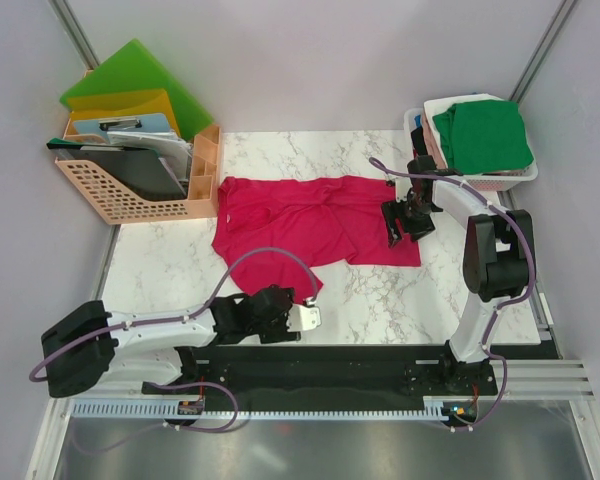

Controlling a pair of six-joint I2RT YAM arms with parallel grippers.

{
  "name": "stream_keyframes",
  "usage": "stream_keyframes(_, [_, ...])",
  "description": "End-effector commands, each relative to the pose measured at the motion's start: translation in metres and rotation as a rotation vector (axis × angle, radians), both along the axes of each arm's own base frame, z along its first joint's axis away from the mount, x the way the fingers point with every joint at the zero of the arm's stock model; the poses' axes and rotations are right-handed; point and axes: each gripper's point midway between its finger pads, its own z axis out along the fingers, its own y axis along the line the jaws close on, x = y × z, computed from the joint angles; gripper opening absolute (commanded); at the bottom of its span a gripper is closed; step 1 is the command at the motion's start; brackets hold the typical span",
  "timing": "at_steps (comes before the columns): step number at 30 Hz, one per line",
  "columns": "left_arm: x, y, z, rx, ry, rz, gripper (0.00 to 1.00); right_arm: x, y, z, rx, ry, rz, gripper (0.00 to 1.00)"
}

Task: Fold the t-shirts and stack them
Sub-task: Grap the side of the flattened tshirt closest away from the robot with both arms

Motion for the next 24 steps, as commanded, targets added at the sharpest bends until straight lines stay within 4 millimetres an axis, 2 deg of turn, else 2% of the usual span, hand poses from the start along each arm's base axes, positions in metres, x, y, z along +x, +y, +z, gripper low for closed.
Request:
stream_keyframes(1, [0.011, -0.02, 0.016, -0.049, -0.058, -0.028, 0.76, 0.005, 0.001, 0.005, 0.003, -0.028, 0.001, 0.74])
stream_keyframes(3, [0.01, -0.02, 0.012, -0.039, -0.05, -0.033, 0.73, 0.006, 0.0, 0.005, 0.003, -0.03, -0.002, 0.74])
stream_keyframes(5, [0.007, -0.022, 0.008, -0.039, -0.03, -0.04, 0.62, 0.007, 0.0, 0.006, -0.001, -0.033, -0.003, 0.74])
stream_keyframes(7, [0.003, -0.022, 0.001, -0.025, 0.001, -0.049, 0.34, 0.008, 0.001, 0.007, 0.003, -0.035, -0.004, 0.74])
stream_keyframes(8, [0.002, -0.022, 0.0, -0.02, 0.009, -0.051, 0.1, 0.008, 0.001, 0.008, 0.003, -0.037, -0.005, 0.74])
stream_keyframes(9, [0.0, -0.02, -0.003, -0.012, 0.023, -0.04, 0.02, 0.009, 0.001, 0.009, 0.005, -0.039, -0.005, 0.73])
stream_keyframes(12, [0.001, -0.019, -0.002, -0.014, 0.023, -0.026, 0.02, 0.011, 0.001, 0.01, 0.004, -0.046, -0.005, 0.73])
stream_keyframes(16, [0.016, -0.014, 0.012, -0.041, -0.079, 0.022, 0.02, 0.006, 0.005, 0.005, 0.025, -0.022, 0.008, 0.71])
stream_keyframes(21, [0.042, 0.001, 0.043, -0.067, -0.291, 0.076, 0.02, -0.008, 0.006, 0.0, 0.032, 0.035, 0.035, 0.7])
stream_keyframes(22, [0.044, 0.008, 0.04, -0.056, -0.308, 0.086, 0.02, -0.01, 0.005, 0.005, 0.029, 0.028, 0.036, 0.7])
stream_keyframes(24, [0.053, 0.012, 0.061, -0.111, -0.393, 0.115, 0.02, -0.013, 0.002, 0.009, 0.017, 0.018, 0.04, 0.7])
